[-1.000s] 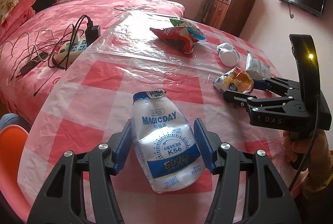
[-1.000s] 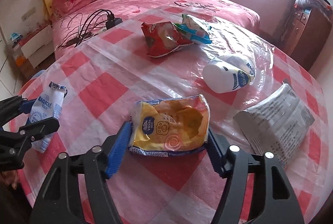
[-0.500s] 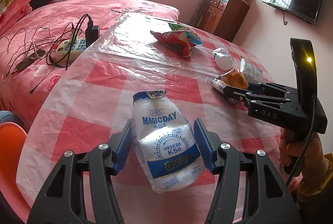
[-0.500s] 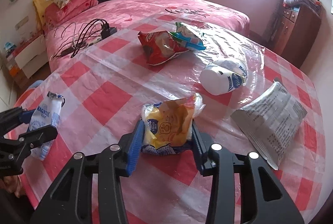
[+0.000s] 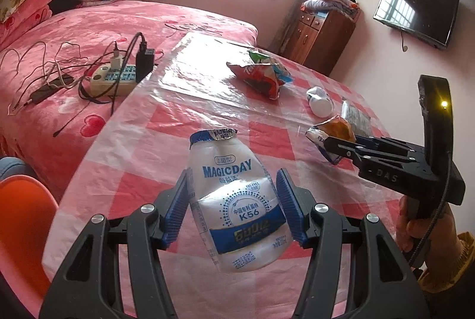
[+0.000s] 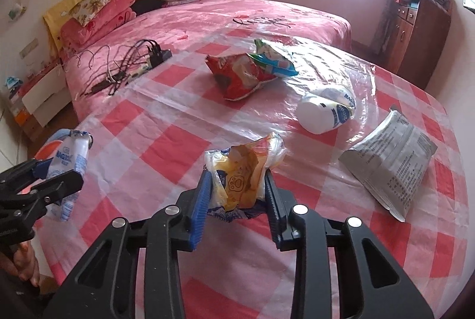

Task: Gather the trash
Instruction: 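Carry the bottle and bread wrapper over the orange bucket and release both, then move both open grippers back toward the table, then grasp the blue cartoon snack bag with the left gripper while the right gripper grasps the white bottle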

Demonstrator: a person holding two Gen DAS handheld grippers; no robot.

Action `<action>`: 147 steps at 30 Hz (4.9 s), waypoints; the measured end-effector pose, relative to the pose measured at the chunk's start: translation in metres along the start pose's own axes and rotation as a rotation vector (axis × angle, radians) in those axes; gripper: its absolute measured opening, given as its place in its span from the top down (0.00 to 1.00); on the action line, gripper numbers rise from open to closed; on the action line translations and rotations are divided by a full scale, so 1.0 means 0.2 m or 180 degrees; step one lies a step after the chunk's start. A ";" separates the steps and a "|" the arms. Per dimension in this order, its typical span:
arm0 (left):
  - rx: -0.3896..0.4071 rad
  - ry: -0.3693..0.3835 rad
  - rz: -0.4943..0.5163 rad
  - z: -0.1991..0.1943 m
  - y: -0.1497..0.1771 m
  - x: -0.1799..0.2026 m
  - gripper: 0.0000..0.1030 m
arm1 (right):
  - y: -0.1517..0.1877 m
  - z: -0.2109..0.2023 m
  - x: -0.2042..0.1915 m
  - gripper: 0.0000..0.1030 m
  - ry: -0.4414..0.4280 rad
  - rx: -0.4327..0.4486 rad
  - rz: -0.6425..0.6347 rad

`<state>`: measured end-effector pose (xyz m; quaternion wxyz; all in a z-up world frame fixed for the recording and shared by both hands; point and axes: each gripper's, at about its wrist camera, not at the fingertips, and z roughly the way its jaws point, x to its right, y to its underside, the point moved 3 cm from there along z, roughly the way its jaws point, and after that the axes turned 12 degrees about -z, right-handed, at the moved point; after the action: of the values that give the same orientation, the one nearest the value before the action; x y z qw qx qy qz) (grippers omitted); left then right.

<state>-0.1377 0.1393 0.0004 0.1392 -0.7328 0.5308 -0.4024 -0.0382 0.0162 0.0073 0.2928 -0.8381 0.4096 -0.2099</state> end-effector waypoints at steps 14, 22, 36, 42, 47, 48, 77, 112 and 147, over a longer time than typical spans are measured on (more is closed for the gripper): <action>0.0250 -0.0223 -0.0204 -0.20 -0.05 -0.26 0.43 | -0.28 -0.12 -0.38 0.65 -0.0502 0.0250 -0.0286; 0.0377 -0.0690 -0.0473 -0.37 -0.04 -0.59 0.43 | -0.44 -0.10 -0.82 0.65 -0.1071 0.0347 -0.0703; 0.0387 -0.1375 -0.1164 -0.52 0.09 -1.23 0.43 | -0.50 0.01 -1.50 0.61 -0.1770 0.0280 -0.1360; 0.0340 -0.1604 -0.1349 -0.52 0.12 -1.37 0.34 | -0.47 0.08 -1.56 0.30 -0.1780 0.0245 -0.1366; 0.0431 -0.1699 -0.1393 -0.56 0.12 -1.40 0.28 | -0.46 0.09 -1.44 0.19 -0.1760 0.0239 -0.1087; 0.0443 -0.1696 -0.1392 -0.56 0.11 -1.40 0.28 | -0.47 0.08 -1.39 0.18 -0.1746 0.0252 -0.0995; 0.0451 -0.1221 -0.0891 -0.49 -0.03 -0.96 0.20 | -0.28 -0.07 -0.66 0.12 -0.1206 0.0443 0.0219; 0.0036 -0.0399 0.0396 0.14 -0.41 0.34 0.20 | 0.19 -0.23 0.54 0.07 -0.0390 0.0877 0.1809; -0.0703 -0.0930 0.0494 1.33 -0.76 0.77 0.51 | 0.43 -0.22 0.95 0.07 -0.0128 0.0745 0.2241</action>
<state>0.1766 0.0040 -0.0049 0.1642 -0.7510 0.6008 -0.2192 -0.0034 -0.1949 0.0041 0.4489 -0.6107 0.6402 -0.1252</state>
